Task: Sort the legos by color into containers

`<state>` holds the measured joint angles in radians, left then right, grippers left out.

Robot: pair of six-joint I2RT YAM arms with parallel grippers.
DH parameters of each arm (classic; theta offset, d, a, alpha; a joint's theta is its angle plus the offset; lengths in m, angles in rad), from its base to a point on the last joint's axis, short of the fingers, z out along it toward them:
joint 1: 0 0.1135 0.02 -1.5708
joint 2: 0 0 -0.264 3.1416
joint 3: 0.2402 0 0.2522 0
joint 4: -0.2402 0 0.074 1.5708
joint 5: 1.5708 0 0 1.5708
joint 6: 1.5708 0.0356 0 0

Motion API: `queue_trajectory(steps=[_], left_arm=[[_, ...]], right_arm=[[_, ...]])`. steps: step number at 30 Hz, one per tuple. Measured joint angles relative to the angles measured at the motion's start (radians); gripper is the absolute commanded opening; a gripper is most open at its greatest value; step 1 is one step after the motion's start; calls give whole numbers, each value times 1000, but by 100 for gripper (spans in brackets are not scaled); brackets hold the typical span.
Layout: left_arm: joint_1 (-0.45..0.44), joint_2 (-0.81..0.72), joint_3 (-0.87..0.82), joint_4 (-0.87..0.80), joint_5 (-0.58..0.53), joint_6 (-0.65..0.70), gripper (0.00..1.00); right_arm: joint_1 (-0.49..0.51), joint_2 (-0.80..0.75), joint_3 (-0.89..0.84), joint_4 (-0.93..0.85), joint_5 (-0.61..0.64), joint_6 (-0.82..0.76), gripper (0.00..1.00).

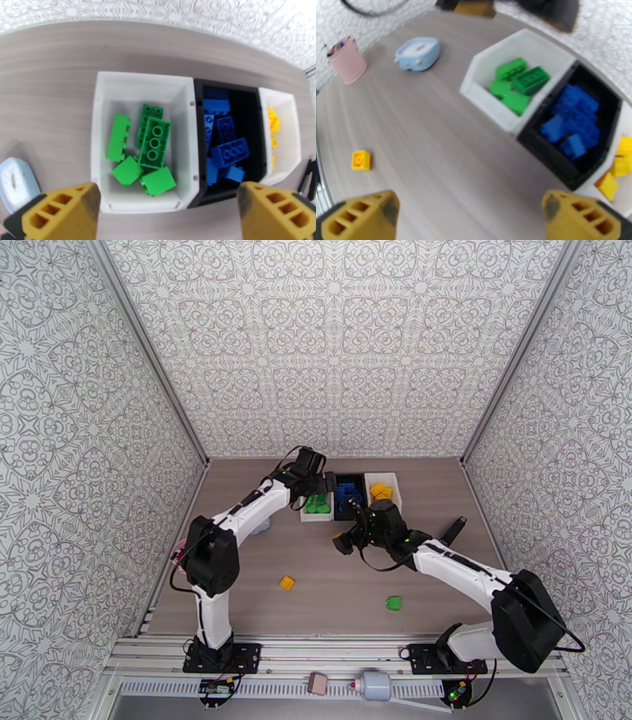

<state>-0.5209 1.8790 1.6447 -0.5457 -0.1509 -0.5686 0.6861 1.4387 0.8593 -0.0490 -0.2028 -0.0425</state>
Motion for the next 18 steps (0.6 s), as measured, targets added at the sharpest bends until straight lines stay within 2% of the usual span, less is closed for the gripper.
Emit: queue_trajectory(steps=[10,18], left_arm=[[71,-221,-232,35,1,0,100],[160,-303,-349,38,17,1,100]], right_arm=[[301,179,92,-13,108,51,100],[412,373,272,-93,172,108,100]])
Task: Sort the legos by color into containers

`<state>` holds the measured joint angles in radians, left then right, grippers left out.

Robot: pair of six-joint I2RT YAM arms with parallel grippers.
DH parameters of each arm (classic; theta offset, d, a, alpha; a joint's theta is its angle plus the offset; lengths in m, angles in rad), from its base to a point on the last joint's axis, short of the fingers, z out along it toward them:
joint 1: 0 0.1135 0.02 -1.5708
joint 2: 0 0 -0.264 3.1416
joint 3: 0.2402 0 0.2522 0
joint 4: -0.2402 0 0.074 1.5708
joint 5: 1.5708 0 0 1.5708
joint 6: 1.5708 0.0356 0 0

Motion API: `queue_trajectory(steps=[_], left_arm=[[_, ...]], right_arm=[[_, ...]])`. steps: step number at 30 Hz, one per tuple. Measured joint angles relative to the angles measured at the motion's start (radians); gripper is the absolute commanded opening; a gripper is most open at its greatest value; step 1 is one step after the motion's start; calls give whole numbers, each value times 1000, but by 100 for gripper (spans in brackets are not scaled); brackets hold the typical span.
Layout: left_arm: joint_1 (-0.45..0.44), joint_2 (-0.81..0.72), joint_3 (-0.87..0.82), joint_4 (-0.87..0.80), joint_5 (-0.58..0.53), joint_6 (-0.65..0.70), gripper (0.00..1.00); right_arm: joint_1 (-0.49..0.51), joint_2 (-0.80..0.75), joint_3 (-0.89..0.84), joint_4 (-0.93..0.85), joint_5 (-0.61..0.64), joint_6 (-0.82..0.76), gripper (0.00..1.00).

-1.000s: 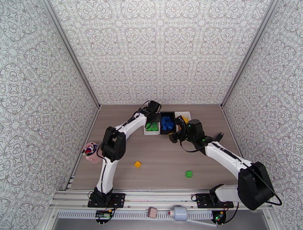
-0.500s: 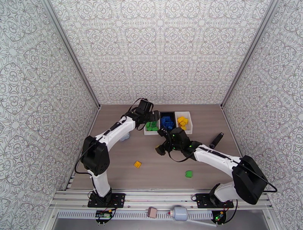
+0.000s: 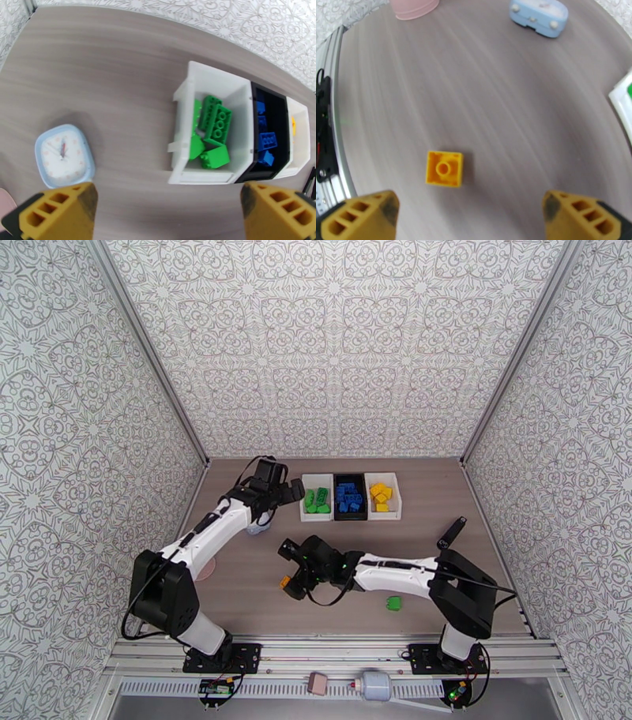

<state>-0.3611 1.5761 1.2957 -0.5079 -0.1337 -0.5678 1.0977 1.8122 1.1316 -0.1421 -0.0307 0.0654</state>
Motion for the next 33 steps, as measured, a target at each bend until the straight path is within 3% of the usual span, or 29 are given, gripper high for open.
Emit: queue_trajectory(steps=[17,33], left_arm=[[34,-32,-62,27,42,0,100],[39,-60,-82,41,60,5,100]], right_arm=[[29,292,338,-301,24,-2,97],[29,325,391,-381,47,15,59]])
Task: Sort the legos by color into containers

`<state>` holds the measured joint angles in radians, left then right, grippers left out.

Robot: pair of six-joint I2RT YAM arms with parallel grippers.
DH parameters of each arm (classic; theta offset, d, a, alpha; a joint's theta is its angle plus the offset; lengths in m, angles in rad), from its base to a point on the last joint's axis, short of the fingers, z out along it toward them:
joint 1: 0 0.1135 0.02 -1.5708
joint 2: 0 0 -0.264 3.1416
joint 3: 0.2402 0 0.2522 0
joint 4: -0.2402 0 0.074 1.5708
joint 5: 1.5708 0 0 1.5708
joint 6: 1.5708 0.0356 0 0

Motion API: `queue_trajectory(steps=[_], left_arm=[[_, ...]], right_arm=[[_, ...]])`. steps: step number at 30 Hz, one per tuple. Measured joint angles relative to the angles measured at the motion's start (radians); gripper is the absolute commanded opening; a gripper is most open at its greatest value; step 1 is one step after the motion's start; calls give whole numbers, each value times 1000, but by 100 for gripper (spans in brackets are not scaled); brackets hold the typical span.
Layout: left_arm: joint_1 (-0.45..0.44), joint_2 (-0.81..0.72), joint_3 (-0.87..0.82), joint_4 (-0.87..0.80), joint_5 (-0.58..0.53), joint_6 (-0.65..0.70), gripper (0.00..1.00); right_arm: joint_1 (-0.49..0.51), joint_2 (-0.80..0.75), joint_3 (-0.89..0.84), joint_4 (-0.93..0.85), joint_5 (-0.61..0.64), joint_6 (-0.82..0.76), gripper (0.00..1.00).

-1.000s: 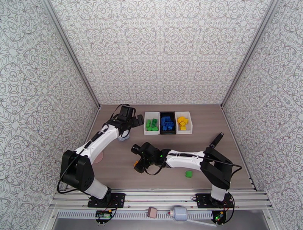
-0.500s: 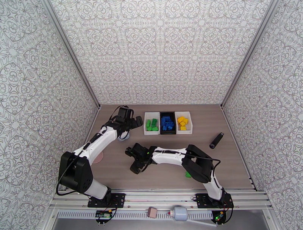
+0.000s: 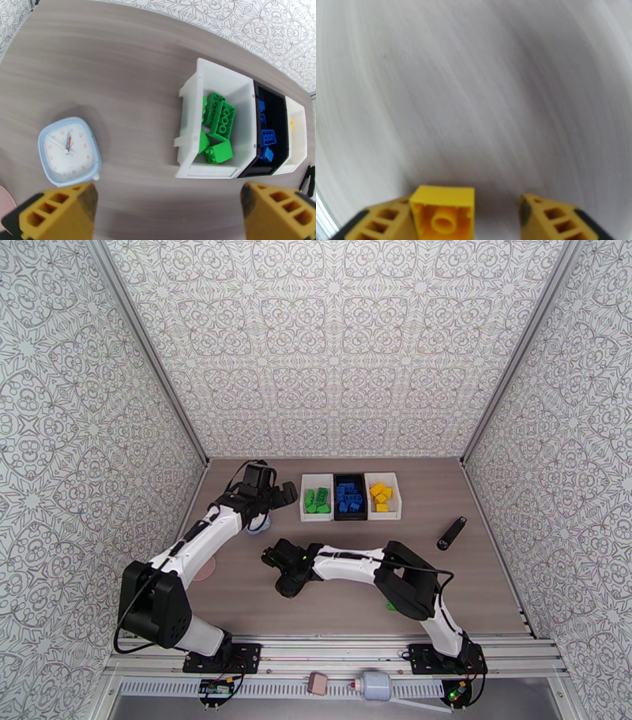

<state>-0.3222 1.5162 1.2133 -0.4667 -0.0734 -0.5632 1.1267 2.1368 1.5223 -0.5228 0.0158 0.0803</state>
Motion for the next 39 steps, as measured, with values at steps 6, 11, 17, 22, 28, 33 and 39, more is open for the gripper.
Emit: queue_trajectory(steps=[6,11,17,22,28,33,39], left_arm=[[0,-10,-16,0,0,15,100],[5,-22,-27,1,2,19,100],[5,-46,-74,43,9,42,100],[3,-101,-147,101,38,69,100],[-27,-173,-245,208,82,140,100],[-105,-214,-333,309,129,212,100],[-289,-270,-460,430,102,325,100]], right_arm=[[0,0,0,-3,4,1,46],[0,0,0,-3,4,8,34],[0,-9,-17,18,8,18,24],[-6,-109,-166,84,35,46,25],[-46,-340,-411,221,108,108,25],[-87,-525,-565,318,192,171,23],[-143,-701,-696,383,303,219,20]])
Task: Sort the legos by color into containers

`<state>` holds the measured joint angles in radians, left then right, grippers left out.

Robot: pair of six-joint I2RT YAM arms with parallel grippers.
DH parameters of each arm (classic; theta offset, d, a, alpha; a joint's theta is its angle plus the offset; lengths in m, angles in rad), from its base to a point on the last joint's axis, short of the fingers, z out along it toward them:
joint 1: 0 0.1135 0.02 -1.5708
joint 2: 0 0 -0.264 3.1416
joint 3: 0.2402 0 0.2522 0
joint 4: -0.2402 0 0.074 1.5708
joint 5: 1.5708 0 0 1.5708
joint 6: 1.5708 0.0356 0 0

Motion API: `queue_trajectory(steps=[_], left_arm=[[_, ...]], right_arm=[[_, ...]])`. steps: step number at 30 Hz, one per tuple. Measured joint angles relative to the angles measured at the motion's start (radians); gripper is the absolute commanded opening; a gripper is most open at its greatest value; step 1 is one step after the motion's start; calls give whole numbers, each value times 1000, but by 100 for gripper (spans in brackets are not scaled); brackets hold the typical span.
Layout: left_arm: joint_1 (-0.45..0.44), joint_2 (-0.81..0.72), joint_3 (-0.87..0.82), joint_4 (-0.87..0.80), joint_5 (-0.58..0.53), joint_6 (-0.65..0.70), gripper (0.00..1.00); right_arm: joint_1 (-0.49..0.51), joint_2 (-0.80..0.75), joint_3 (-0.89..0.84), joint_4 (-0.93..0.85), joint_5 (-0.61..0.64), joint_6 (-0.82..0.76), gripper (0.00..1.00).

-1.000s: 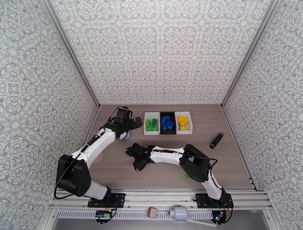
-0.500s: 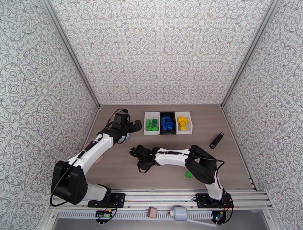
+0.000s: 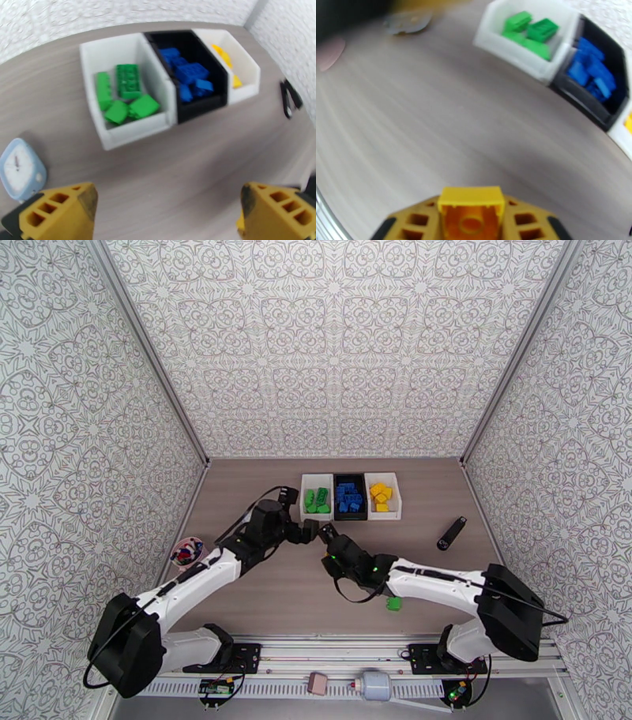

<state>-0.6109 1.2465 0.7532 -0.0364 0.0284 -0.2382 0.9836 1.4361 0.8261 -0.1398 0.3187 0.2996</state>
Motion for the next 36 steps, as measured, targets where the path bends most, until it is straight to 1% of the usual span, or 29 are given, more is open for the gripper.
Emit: queue_trajectory(steps=[4,7,13,17,20,24,30,36], left_arm=[[-95,-34,-71,74,-25,53,100],[-150,-45,-109,138,-33,78,100],[-221,-42,-178,292,-23,122,100],[-259,-35,-179,340,-14,168,100],[-278,-29,-179,359,-3,198,100],[-290,-25,-179,370,13,222,100],[-293,-21,-179,381,37,223,100],[-293,-5,-179,382,68,227,100]], right_arm=[[-76,-82,-43,13,34,9,19],[-166,-128,-52,17,35,19,18],[-350,-130,-50,65,8,18,18],[-475,-27,25,42,-40,19,20],[-557,87,148,-21,-102,26,21],[-636,237,331,-93,-190,26,21],[-690,398,492,-149,-273,11,20],[-717,551,652,-198,-301,-16,21]])
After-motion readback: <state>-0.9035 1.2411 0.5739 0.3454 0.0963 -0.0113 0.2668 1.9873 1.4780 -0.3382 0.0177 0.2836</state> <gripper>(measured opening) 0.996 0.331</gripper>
